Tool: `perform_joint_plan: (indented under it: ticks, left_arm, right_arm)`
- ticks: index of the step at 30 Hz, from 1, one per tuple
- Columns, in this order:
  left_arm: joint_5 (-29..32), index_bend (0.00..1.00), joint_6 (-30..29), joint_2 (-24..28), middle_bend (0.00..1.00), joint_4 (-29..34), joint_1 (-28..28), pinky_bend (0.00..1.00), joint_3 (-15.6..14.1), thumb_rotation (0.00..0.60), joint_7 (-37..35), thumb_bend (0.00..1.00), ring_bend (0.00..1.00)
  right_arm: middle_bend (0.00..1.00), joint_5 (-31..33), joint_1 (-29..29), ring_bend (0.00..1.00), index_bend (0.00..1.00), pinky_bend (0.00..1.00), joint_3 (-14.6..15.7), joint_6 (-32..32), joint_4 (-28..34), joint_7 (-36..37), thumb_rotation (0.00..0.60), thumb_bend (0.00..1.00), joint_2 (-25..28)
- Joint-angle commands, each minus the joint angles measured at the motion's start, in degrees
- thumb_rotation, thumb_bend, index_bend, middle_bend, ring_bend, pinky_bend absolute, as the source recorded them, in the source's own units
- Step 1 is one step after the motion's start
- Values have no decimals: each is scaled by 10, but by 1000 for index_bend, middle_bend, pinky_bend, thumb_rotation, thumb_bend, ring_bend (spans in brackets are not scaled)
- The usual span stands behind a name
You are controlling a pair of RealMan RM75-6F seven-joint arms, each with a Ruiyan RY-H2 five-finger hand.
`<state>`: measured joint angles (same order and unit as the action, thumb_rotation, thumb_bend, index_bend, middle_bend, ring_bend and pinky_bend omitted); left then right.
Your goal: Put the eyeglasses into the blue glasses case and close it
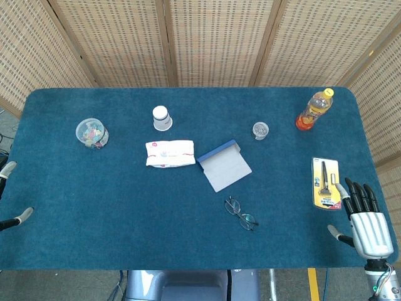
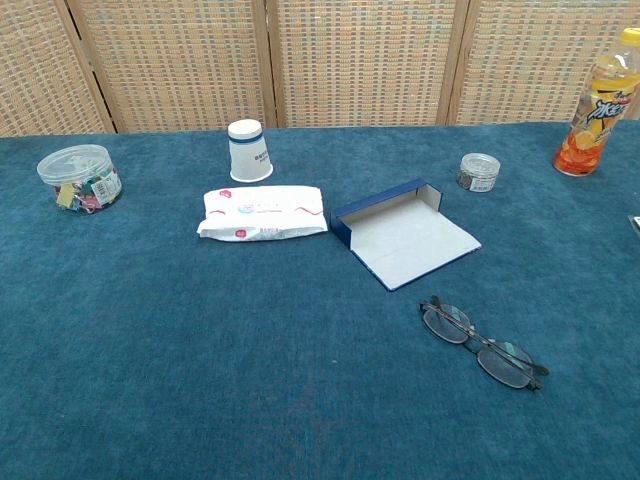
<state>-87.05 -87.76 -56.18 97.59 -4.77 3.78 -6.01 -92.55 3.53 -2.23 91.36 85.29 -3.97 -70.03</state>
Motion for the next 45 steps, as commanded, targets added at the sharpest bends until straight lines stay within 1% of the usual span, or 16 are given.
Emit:
perform_joint_plan:
  ticks: [1, 8, 9, 12, 15, 19, 20, 21, 25, 28, 31, 33, 34, 38, 43, 45]
  left_arm:
    - [0, 0, 0, 0, 0, 0, 0, 0, 0, 600, 0, 117, 0]
    - [-2, 0, -4, 0, 0, -1, 2, 0, -1, 600, -2, 117, 0]
    - [0, 0, -6, -1, 0, -2, 2, 0, 1, 600, -3, 117, 0]
    - [1, 0, -3, -1, 0, -1, 1, 0, 1, 600, -3, 117, 0]
    - [2, 0, -1, -1, 0, 1, 0, 0, 2, 600, -1, 116, 0]
    - [8, 0, 0, -1, 0, 4, -1, 0, 5, 600, 1, 116, 0]
    - [12, 0, 3, -1, 0, 4, -2, 0, 5, 600, 3, 116, 0]
    - [16, 0, 7, -1, 0, 6, -3, 0, 6, 600, 4, 116, 0]
    - [28, 0, 20, 0, 0, 8, -9, 0, 10, 600, 8, 117, 0]
    - [33, 0, 25, 1, 0, 9, -11, 0, 11, 600, 9, 117, 0]
    - [40, 0, 33, 2, 0, 9, -15, 0, 13, 600, 10, 117, 0]
    - [44, 0, 39, 2, 0, 9, -17, 0, 14, 600, 11, 117, 0]
    - [46, 0, 41, 3, 0, 10, -18, 0, 15, 600, 11, 117, 0]
    - [51, 0, 49, 3, 0, 10, -22, 0, 16, 600, 12, 117, 0]
    - [56, 0, 57, 3, 0, 11, -26, 0, 17, 600, 16, 117, 0]
    - [58, 0, 61, 4, 0, 11, -28, 0, 17, 600, 15, 117, 0]
  right_arm:
    - [0, -4, -1, 0, 0, 0, 1, 1, 0, -1, 600, 0, 0]
    - [0, -30, 9, 0, 0, 0, 9, -1, -12, 6, 600, 0, -3]
    - [0, -78, 32, 0, 0, 0, 13, -2, -31, 12, 600, 0, -11]
    - [0, -117, 55, 0, 3, 0, 17, -7, -58, 18, 600, 0, -20]
    - [0, -161, 80, 0, 13, 0, 17, -6, -79, 1, 600, 0, -26]
    - [0, -238, 132, 0, 13, 0, 25, -22, -99, -20, 600, 0, -24]
    - [0, -274, 163, 0, 13, 0, 33, -46, -95, -13, 600, 0, -22]
    - [0, -292, 192, 0, 13, 0, 34, -70, -90, -5, 600, 0, -16]
    - [0, -332, 246, 0, 16, 0, 25, -105, -92, -39, 600, 0, -18]
    - [0, -347, 265, 0, 47, 0, 22, -116, -99, -57, 600, 0, -23]
    - [0, -383, 303, 0, 92, 0, 16, -134, -124, -98, 600, 0, -33]
    - [0, -435, 343, 0, 113, 0, 14, -144, -158, -142, 600, 0, -41]
    - [0, -447, 354, 0, 121, 0, 17, -146, -167, -147, 600, 0, -43]
    - [0, -472, 383, 0, 147, 0, 33, -165, -184, -168, 600, 0, -49]
    - [0, -475, 403, 0, 157, 0, 46, -192, -189, -187, 600, 12, -60]
    - [0, -480, 416, 0, 157, 0, 51, -211, -197, -208, 600, 24, -71]
